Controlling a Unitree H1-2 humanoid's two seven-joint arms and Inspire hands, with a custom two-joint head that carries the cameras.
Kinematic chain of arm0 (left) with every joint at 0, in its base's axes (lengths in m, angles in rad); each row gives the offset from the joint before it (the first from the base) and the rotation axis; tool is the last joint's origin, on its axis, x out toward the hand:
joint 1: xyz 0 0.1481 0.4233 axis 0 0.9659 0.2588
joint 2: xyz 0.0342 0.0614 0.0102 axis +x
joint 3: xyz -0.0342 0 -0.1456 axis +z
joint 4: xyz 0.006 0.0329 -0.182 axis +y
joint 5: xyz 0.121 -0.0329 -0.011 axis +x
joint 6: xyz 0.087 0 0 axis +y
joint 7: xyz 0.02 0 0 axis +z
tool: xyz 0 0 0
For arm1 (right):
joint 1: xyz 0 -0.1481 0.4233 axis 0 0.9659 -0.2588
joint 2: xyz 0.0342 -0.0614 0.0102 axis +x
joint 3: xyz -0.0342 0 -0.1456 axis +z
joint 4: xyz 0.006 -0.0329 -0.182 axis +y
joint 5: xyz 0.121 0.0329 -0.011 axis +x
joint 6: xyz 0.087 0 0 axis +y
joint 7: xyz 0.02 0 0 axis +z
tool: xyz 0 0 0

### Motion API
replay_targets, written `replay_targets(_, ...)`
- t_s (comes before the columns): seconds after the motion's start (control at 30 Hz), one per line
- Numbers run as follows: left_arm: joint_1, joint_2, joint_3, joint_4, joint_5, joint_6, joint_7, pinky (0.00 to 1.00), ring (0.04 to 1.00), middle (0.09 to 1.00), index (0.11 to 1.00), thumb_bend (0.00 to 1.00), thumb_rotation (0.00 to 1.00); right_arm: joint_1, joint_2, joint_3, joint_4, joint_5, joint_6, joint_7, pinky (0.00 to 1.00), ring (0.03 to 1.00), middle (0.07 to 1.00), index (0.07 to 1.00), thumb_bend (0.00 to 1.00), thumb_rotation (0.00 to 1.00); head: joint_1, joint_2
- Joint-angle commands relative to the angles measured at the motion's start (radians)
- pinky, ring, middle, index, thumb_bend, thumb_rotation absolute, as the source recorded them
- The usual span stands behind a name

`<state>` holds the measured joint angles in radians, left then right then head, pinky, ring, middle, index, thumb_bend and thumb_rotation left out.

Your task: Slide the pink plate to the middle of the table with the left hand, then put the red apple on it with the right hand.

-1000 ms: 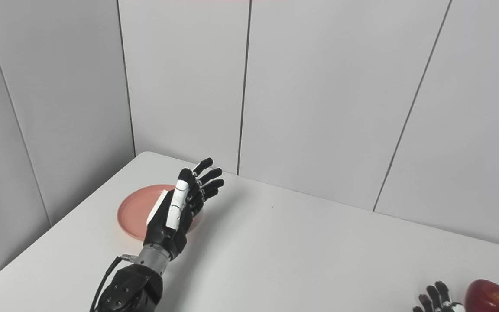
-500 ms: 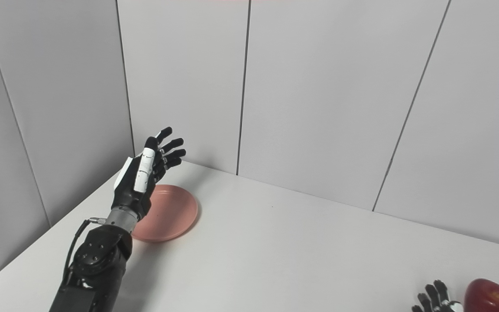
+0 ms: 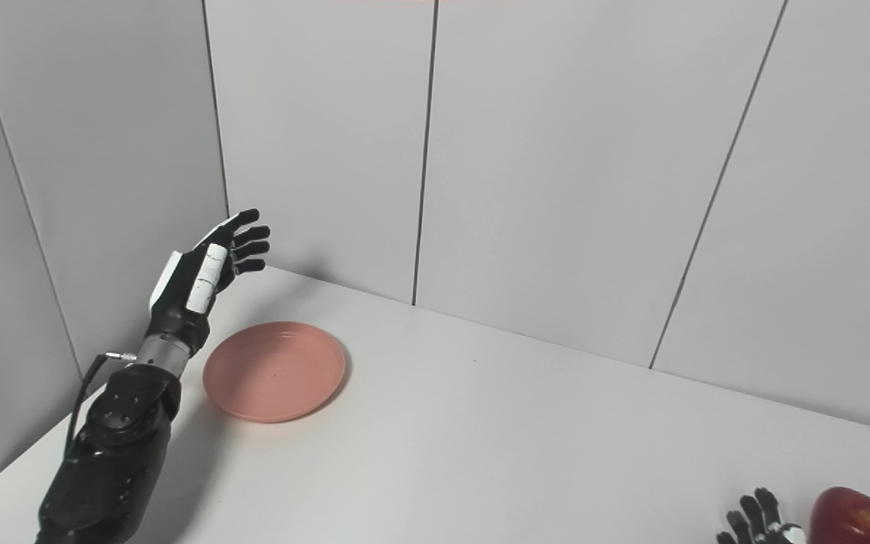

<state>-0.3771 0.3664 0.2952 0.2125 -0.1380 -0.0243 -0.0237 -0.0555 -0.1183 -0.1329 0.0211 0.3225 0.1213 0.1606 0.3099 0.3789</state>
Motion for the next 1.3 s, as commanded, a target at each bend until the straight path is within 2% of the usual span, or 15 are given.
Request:
replay_targets(0.0, -0.074, 0.031, 0.021, 0.006, -0.047, -0.034, -0.018, 0.75, 0.798, 0.823, 0.809, 0.92, 0.94, 0.022, 0.006, 0.01, 0.048, -0.004, 0.036, -0.001, 1.0, 1.0, 1.0, 1.0, 0.81, 1.0, 0.001, 0.001)
replay_targets(0.27, -0.119, 0.05, 0.055, 0.15, -0.1, -0.043, -0.032, 0.73, 0.778, 0.819, 0.801, 0.93, 0.93, 0.024, 0.006, 0.009, 0.043, -0.002, 0.041, -0.003, 1.0, 1.0, 1.0, 1.0, 0.82, 1.0, -0.001, 0.005)
replay_targets(0.5, -0.17, 0.062, 0.08, 0.348, -0.159, -0.116, -0.07, 0.78, 0.808, 0.834, 0.857, 0.87, 0.93, 0.025, 0.002, 0.013, 0.044, -0.011, 0.041, -0.003, 1.0, 1.0, 1.0, 1.0, 0.82, 1.0, -0.004, 0.006)
replay_targets(0.73, -0.208, 0.076, 0.081, 0.477, -0.172, -0.156, -0.083, 0.81, 0.83, 0.84, 0.866, 0.87, 0.96, 0.028, 0.008, 0.011, 0.039, -0.015, 0.043, -0.007, 1.0, 1.0, 1.0, 1.0, 0.82, 1.0, -0.01, 0.009)
replay_targets(0.9, -0.231, 0.084, 0.089, 0.549, -0.184, -0.185, -0.095, 0.8, 0.828, 0.846, 0.846, 0.86, 0.95, 0.03, 0.009, 0.01, 0.035, -0.012, 0.045, -0.006, 1.0, 1.0, 1.0, 1.0, 0.82, 1.0, -0.012, 0.01)
replay_targets(1.1, -0.241, 0.095, 0.081, 0.596, -0.179, -0.223, -0.097, 0.8, 0.829, 0.858, 0.871, 0.84, 0.94, 0.031, 0.009, 0.011, 0.033, -0.013, 0.047, -0.006, 1.0, 1.0, 1.0, 1.0, 0.82, 1.0, -0.012, 0.011)
replay_targets(1.27, -0.25, 0.103, 0.069, 0.669, -0.164, -0.252, -0.081, 0.82, 0.847, 0.84, 0.861, 0.87, 0.93, 0.033, 0.008, 0.012, 0.03, -0.016, 0.047, -0.006, 1.0, 1.0, 1.0, 1.0, 0.82, 1.0, -0.016, 0.014)
